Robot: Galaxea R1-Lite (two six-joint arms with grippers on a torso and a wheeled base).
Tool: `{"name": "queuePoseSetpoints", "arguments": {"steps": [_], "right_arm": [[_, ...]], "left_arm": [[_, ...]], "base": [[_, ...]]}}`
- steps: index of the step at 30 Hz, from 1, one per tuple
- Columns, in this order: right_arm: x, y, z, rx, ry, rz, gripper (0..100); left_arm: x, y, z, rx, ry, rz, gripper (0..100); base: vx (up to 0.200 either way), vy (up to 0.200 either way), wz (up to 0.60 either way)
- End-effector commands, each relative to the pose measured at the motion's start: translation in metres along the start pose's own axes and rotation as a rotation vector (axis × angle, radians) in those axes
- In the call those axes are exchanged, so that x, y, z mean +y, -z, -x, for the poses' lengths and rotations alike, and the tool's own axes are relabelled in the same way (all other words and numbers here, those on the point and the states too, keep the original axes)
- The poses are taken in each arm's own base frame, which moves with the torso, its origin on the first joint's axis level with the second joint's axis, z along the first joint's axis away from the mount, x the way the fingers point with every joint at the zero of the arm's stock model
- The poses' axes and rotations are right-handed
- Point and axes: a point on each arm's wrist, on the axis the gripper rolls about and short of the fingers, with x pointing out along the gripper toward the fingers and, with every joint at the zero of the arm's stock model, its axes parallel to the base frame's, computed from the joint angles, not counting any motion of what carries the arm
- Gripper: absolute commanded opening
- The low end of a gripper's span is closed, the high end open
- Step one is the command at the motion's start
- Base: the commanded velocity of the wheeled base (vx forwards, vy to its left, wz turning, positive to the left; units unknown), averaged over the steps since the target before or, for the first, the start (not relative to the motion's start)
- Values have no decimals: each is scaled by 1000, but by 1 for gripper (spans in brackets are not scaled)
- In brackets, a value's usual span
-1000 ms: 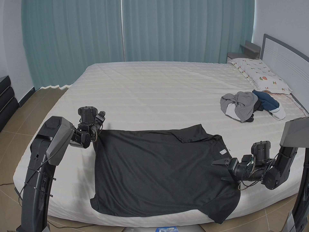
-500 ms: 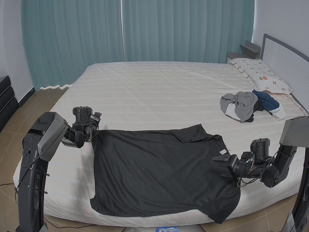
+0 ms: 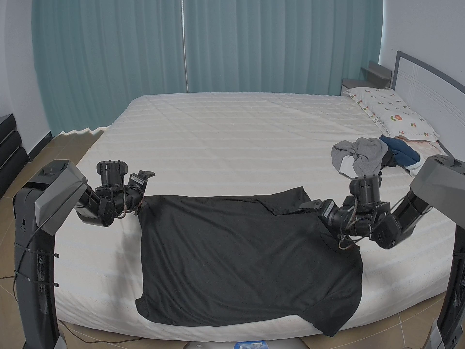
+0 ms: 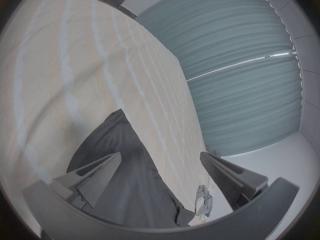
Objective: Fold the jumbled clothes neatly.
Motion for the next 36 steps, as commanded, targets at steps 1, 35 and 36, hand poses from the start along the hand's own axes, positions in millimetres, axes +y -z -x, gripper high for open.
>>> {"name": "queuePoseSetpoints", "arguments": {"steps": [1,35,36], "right_arm": [[28,1,-51,52,61,83,100],[27,-35,-156,-138,214,181,0],[28,-36,-156,-143,207,176,0]], "left_arm": [[3,6,10,66,28,-4,100],[4,10,9,72,28,-11,100],[4,10,9,72,28,-11,100]], "base": [[0,0,0],[0,0,0],[0,0,0]]}}
